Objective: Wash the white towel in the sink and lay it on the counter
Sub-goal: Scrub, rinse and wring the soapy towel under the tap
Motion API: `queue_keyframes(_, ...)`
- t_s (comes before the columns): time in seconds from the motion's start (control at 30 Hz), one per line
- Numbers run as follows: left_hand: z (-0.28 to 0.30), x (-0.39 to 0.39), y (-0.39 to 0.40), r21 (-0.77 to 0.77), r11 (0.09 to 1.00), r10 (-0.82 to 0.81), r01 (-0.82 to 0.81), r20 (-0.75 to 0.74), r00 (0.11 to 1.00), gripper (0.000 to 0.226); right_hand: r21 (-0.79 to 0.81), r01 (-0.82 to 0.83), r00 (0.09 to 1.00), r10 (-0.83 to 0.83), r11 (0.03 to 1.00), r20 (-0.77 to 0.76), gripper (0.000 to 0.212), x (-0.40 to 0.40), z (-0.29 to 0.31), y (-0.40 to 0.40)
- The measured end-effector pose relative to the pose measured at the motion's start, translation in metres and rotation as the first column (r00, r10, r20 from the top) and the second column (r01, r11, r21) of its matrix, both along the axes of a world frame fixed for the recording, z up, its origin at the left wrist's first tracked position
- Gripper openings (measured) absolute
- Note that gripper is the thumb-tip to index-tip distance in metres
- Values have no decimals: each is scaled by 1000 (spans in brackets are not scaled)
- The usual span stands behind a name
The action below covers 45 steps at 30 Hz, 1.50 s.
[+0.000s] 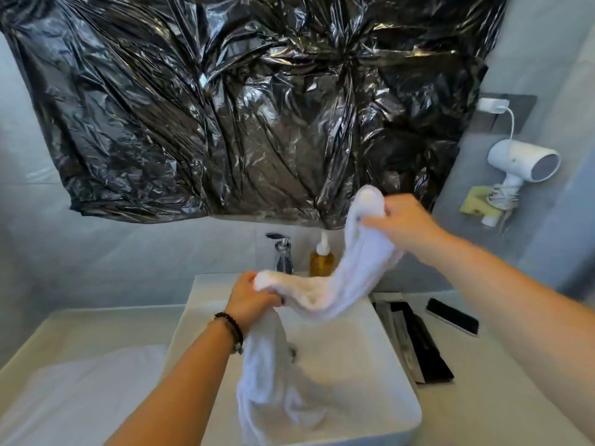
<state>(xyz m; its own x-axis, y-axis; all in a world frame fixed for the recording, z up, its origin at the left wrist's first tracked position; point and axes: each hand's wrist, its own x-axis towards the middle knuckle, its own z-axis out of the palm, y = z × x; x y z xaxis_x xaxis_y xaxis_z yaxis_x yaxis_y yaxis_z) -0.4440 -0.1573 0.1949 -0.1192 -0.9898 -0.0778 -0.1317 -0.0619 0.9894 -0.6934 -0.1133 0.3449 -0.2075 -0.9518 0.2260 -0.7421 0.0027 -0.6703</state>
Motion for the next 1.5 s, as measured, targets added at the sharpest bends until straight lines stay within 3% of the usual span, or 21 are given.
queue_keyframes(0.07,20,-7,-4,-44,998,-36,35,-22,999,58,188,41,984,-7,981,-179,40,-7,-58,5)
queue_keyframes(0.17,52,-24,-2,-151,983,-106,102,-21,994,48,394,-7,989,65,919,-136,22,4,-113,9)
queue_keyframes(0.23,70,-35,2,-222,965,-152,142,-28,988,42,455,-202,973,230,867,-5,70,21,-125,7)
queue_keyframes(0.27,77,-39,4,-250,954,-178,165,-29,984,40,395,-317,946,314,862,74,86,34,-128,4)
queue_keyframes(0.33,89,-44,9,-296,935,-213,197,-24,977,37,146,-461,873,417,875,255,76,60,-122,-1)
queue_keyframes(0.43,95,-38,10,-368,906,-224,207,-5,974,43,-44,-325,746,285,945,602,41,83,-106,-11)
queue_keyframes(0.5,91,-25,2,-397,890,-253,224,-20,967,55,-41,-273,641,213,961,738,41,91,-100,-21)
queue_keyframes(0.6,68,-3,-7,-280,904,-375,322,-164,912,68,-25,-305,477,175,952,861,48,103,-89,-28)
queue_keyframes(0.7,28,5,-5,-26,876,-458,482,-359,813,79,-71,-321,310,176,944,934,30,108,-67,-41)
queue_keyframes(0.83,-9,2,-10,64,755,-518,652,-552,653,95,-30,-283,291,116,959,950,22,106,-52,-66)
queue_keyframes(0.93,-22,-5,-13,87,745,-442,661,-678,587,95,-13,-273,259,87,962,962,22,101,-52,-78)
queue_keyframes(1.0,-37,-10,-15,171,795,-309,582,-711,631,105,-23,-243,206,75,970,976,22,92,-53,-85)
queue_keyframes(1.03,-42,-13,-12,188,791,-271,582,-745,610,104,-21,-226,192,66,974,979,22,88,-55,-89)
queue_keyframes(1.1,-51,-20,-5,149,677,-293,721,-844,450,82,11,-181,244,34,983,969,22,83,-63,-93)
queue_keyframes(1.13,-57,-21,-2,170,625,-279,762,-863,422,80,21,-154,311,28,988,950,22,81,-69,-95)
queue_keyframes(1.23,-86,-17,2,275,600,-164,752,-877,452,98,-72,-106,661,125,992,740,15,73,-98,-85)
queue_keyframes(1.27,-95,-13,2,261,607,-137,751,-896,422,104,-150,-174,764,229,973,603,14,71,-108,-78)
queue_keyframes(1.3,-95,-14,4,274,628,-104,728,-898,427,105,-193,-292,808,349,937,474,16,70,-121,-69)
queue_keyframes(1.37,-107,-17,3,366,720,-14,589,-841,540,92,-48,-537,820,535,842,206,38,69,-153,-50)
queue_keyframes(1.43,-119,-18,1,432,814,103,389,-766,635,72,285,-672,716,698,684,11,77,67,-184,-33)
queue_keyframes(1.5,-123,-19,3,371,787,60,493,-841,538,86,430,-711,655,747,557,117,89,59,-204,-18)
